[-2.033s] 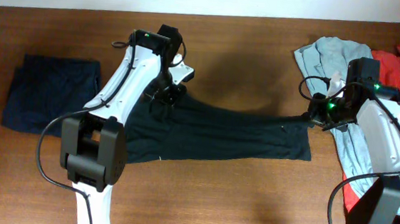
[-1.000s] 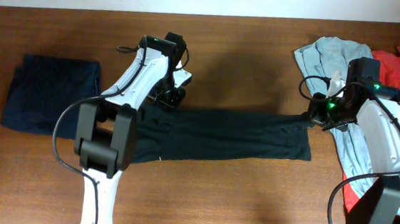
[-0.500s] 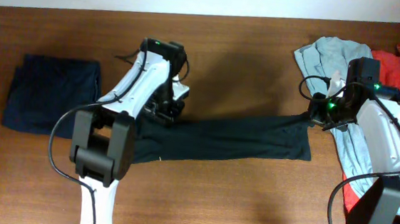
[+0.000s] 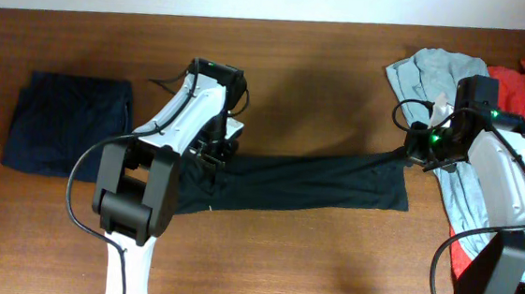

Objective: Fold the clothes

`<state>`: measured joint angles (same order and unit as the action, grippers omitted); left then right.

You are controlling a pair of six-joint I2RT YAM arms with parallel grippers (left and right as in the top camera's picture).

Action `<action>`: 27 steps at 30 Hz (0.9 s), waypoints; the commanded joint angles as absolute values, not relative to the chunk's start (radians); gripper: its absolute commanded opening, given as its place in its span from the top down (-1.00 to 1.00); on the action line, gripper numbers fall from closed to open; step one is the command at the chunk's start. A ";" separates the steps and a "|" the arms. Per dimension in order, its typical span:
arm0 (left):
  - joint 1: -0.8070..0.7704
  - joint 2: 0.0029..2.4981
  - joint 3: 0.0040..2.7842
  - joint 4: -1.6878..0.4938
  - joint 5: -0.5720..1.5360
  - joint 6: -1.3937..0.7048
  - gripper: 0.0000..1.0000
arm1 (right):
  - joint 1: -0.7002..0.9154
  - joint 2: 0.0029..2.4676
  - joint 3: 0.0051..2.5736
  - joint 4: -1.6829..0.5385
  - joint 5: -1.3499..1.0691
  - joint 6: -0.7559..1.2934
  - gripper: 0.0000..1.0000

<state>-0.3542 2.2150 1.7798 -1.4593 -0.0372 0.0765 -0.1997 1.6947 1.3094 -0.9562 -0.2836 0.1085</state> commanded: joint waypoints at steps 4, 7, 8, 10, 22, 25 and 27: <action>-0.275 2.191 1.773 -1.391 -0.141 0.011 0.29 | -0.204 1.680 1.314 -0.953 -0.268 0.109 0.88; -0.258 2.191 1.772 -1.372 -0.066 0.021 0.26 | -0.204 1.680 1.314 -0.953 -0.268 0.109 0.88; -0.258 2.191 1.771 -1.369 -0.038 0.037 0.26 | -0.204 1.680 1.314 -0.953 -0.268 0.109 0.88; -0.266 2.191 1.770 -1.368 -0.014 0.057 0.28 | -0.204 1.680 1.314 -0.953 -0.268 0.109 0.88; -0.272 2.191 1.769 -1.395 -0.014 0.057 0.35 | -0.204 1.680 1.314 -0.954 -0.268 0.109 0.88; -0.272 2.191 1.769 -1.398 -0.013 0.057 0.75 | -0.204 1.680 1.314 -0.954 -0.268 0.109 0.88; -0.272 2.191 1.769 -1.403 -0.013 0.057 0.99 | -0.204 1.680 1.314 -0.954 -0.268 0.109 0.88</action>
<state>-0.2752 2.2150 1.7771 -1.3983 -0.0231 0.0566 -0.1997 1.6947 1.3094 -0.9558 -0.2836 0.1089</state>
